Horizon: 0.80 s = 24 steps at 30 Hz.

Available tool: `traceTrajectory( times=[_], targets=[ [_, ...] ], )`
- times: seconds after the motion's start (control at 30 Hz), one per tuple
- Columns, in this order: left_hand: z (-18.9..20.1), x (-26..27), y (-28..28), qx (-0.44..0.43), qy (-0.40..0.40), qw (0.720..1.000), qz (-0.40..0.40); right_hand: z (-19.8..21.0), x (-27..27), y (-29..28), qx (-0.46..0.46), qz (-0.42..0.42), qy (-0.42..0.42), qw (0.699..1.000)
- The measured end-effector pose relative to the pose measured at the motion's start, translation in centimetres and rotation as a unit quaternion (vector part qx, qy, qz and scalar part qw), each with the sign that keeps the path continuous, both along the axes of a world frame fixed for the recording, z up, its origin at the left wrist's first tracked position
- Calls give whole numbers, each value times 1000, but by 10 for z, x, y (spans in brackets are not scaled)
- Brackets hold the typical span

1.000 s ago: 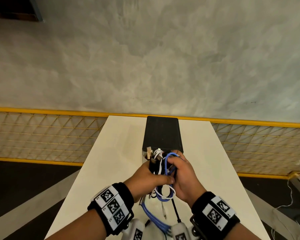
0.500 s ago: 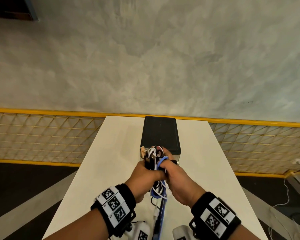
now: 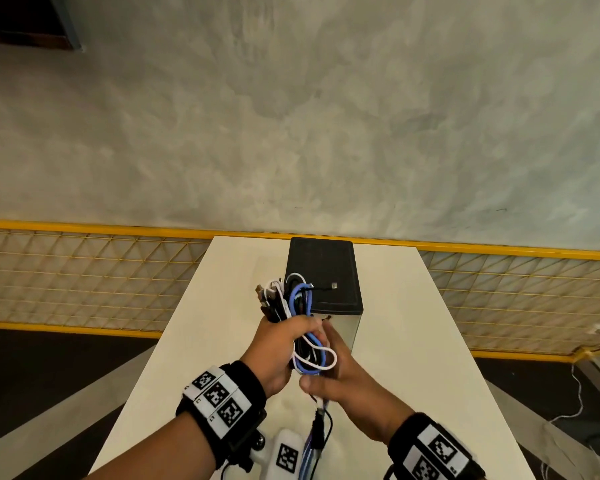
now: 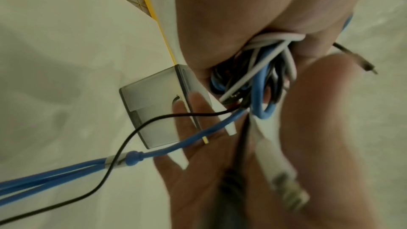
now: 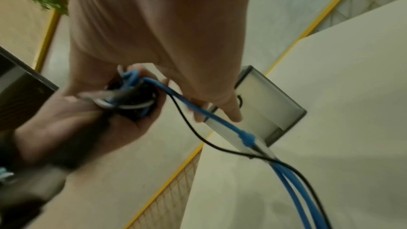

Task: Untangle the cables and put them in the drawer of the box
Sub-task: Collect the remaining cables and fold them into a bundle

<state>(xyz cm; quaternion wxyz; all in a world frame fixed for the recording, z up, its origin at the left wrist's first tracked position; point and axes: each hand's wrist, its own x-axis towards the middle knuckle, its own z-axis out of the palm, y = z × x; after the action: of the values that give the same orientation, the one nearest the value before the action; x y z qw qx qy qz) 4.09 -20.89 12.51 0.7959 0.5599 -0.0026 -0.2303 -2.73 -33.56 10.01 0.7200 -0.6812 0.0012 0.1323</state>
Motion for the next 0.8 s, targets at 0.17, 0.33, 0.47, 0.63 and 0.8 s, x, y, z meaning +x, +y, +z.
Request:
traceTrajectory(
  times=[0.17, 0.33, 0.47, 0.63, 0.8],
  targets=[
    [-1, -2, 0, -83, 55, 994, -33, 4, -3, 2, 0, 35, -10, 999],
    [8, -2, 7, -155, 74, 981, -89, 8, -9, 3, -36, 92, 21, 995],
    [14, 2, 22, -143, 72, 971, -177, 1, -8, 4, -149, 164, 58, 973],
    [18, 11, 43, -93, 85, 960, -250, -10, -10, -14, -231, 124, 89, 961],
    [12, 16, 41, -115, 57, 980, -155, -5, -6, -16, -185, 200, 101, 957]
  ],
)
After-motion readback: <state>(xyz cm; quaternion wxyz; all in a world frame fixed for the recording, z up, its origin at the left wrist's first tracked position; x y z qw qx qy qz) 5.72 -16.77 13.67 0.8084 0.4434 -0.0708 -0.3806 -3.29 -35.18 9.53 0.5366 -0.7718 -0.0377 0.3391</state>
